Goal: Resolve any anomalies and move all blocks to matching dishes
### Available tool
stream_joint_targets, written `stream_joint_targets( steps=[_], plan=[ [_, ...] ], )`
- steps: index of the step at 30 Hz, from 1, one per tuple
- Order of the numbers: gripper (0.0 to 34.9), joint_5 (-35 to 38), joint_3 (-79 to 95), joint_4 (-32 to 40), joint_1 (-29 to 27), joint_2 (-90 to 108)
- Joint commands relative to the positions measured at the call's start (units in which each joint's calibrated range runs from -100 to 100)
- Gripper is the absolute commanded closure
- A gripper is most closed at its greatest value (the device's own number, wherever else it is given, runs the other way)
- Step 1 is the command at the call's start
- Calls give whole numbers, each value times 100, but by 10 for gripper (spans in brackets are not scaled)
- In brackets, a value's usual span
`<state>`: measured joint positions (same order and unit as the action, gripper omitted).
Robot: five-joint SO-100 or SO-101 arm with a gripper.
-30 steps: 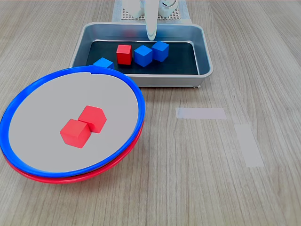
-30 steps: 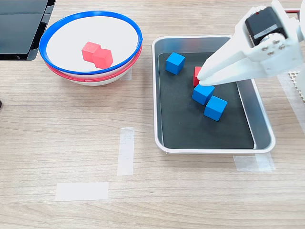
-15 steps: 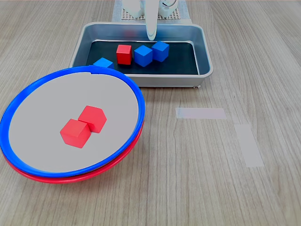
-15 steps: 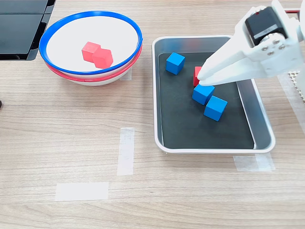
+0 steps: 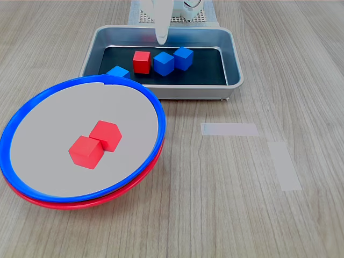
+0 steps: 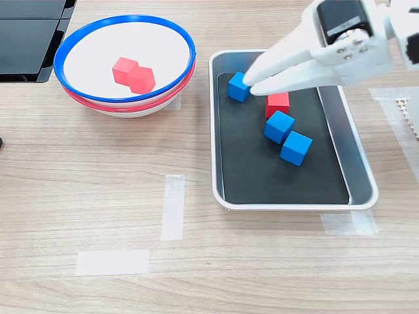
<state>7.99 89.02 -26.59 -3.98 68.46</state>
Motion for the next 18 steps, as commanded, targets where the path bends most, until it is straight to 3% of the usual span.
stream_joint_targets(
  steps=[1, 5, 18],
  plan=[
    [239, 44, -1433, 228, -68, -1878],
    [227, -54, -3199, -490, -105, -3575],
    [230, -29, -5293, -969, -585, -5664]
  ],
)
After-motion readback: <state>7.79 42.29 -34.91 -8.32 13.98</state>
